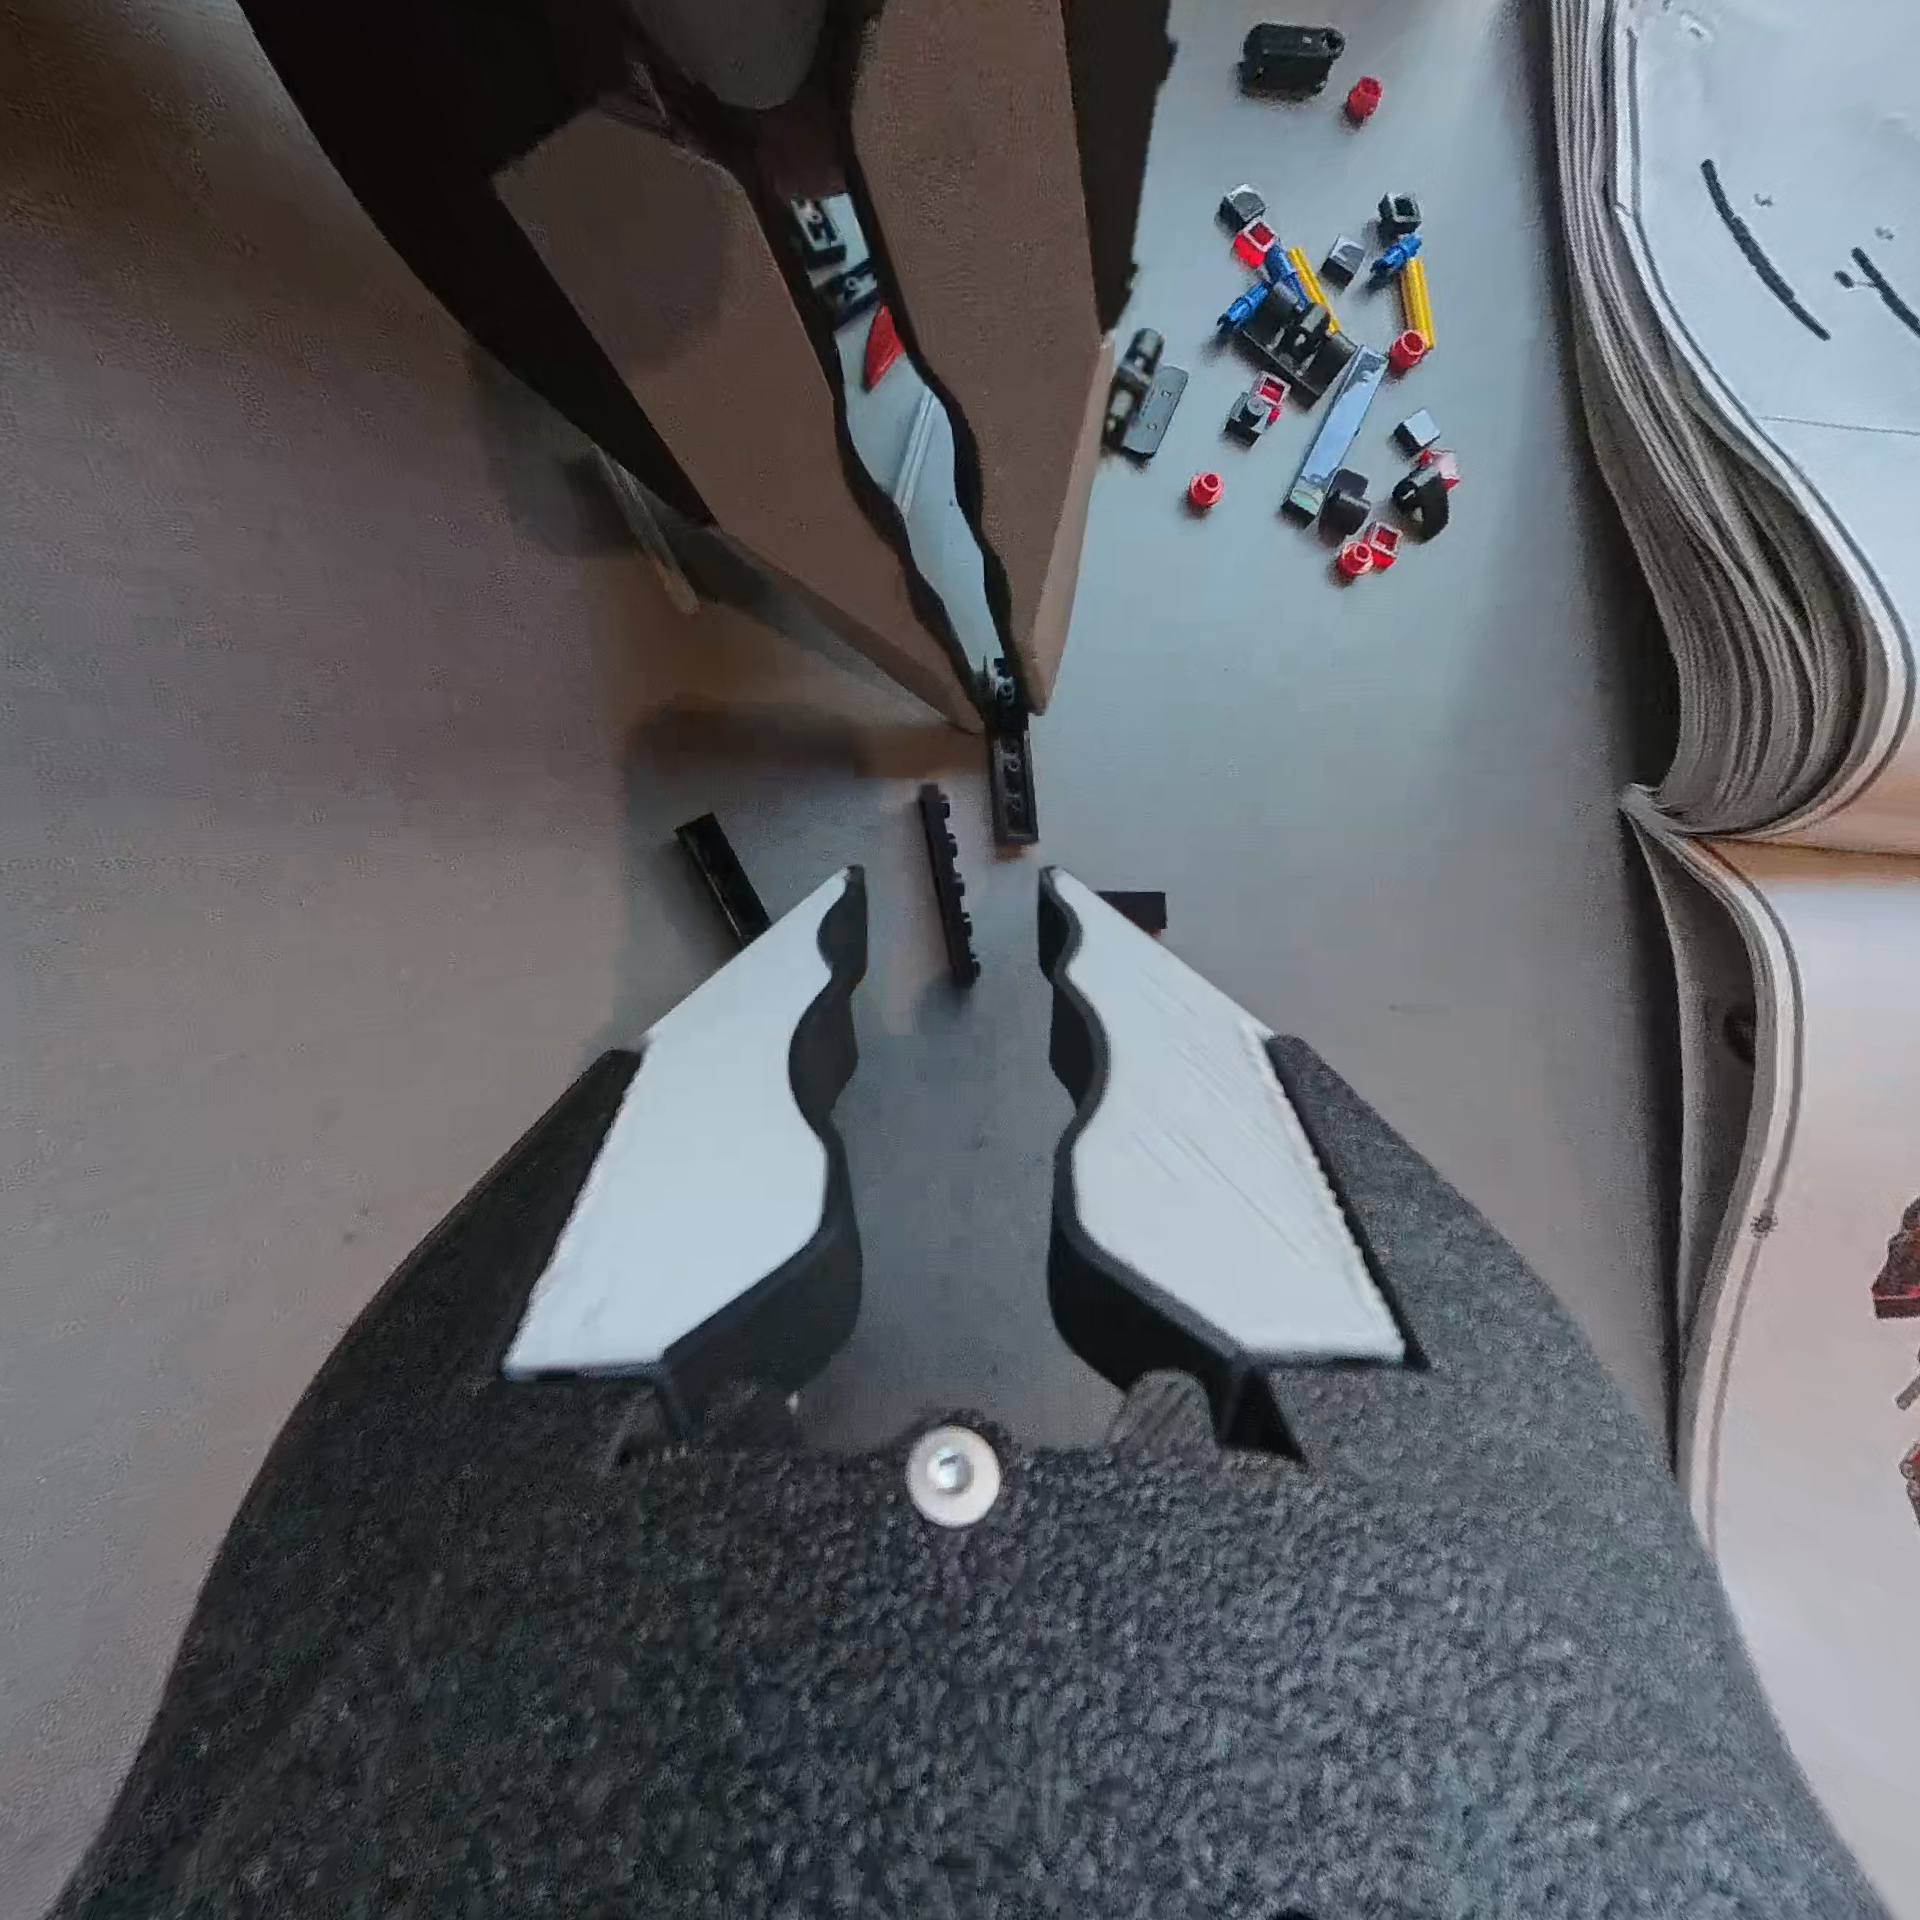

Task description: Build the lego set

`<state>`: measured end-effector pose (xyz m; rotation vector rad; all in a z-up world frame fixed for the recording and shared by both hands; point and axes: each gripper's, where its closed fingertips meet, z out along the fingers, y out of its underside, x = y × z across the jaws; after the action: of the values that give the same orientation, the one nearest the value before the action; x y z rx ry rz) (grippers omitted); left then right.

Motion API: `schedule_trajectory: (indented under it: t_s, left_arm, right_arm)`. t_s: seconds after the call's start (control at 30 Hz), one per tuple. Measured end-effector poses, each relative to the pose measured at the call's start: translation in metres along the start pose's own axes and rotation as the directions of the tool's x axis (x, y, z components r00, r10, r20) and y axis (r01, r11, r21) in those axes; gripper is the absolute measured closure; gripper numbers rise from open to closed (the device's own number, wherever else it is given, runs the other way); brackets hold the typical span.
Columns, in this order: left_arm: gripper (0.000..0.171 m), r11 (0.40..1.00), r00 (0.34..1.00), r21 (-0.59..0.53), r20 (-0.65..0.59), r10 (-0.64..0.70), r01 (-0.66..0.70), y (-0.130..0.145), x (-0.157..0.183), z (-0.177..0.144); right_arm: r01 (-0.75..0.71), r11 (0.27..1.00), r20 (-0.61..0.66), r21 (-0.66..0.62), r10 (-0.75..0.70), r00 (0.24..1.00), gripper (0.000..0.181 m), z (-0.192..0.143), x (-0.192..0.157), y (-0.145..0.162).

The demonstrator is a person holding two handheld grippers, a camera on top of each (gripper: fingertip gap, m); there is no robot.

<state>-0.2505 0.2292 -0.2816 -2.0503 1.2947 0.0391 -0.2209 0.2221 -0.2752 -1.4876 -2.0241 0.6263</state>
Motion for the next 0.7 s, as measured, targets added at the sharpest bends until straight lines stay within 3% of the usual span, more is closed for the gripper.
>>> schedule_trajectory:
  t_s: [0.17,0.4,0.5,0.6,0.67,0.7]
  left_arm:
    - [0.171,0.987,0.974,-0.002,0.160,0.160,-0.162,0.004,-0.002,-0.004]
    - [0.171,0.916,0.839,-0.037,0.389,0.381,-0.399,-0.006,-0.008,-0.018]
    - [0.171,0.884,0.779,-0.053,0.451,0.435,-0.464,-0.011,-0.011,-0.024]
    - [0.171,0.881,0.770,-0.065,0.460,0.443,-0.468,-0.009,-0.012,-0.024]
    - [0.168,0.917,0.822,-0.011,0.438,0.364,-0.400,-0.010,-0.009,-0.024]
    - [0.153,0.941,0.870,0.050,0.400,0.287,-0.334,-0.012,-0.006,-0.026]
  right_arm:
    - [-0.111,0.989,0.004,0.098,0.111,0.994,0.166,-0.006,0.018,-0.015]
    - [-0.020,0.999,0.030,0.045,0.019,0.999,0.165,0.016,0.016,-0.017]
    - [0.000,0.999,0.034,0.043,-0.001,0.999,0.174,0.019,0.017,-0.019]
    - [0.037,0.998,0.017,0.058,-0.038,0.999,0.174,0.016,0.017,-0.021]
    - [0.108,0.992,-0.030,0.065,-0.106,0.994,0.174,0.014,0.019,-0.021]
    - [0.151,0.987,-0.071,0.058,-0.147,0.987,0.174,0.012,0.023,-0.020]
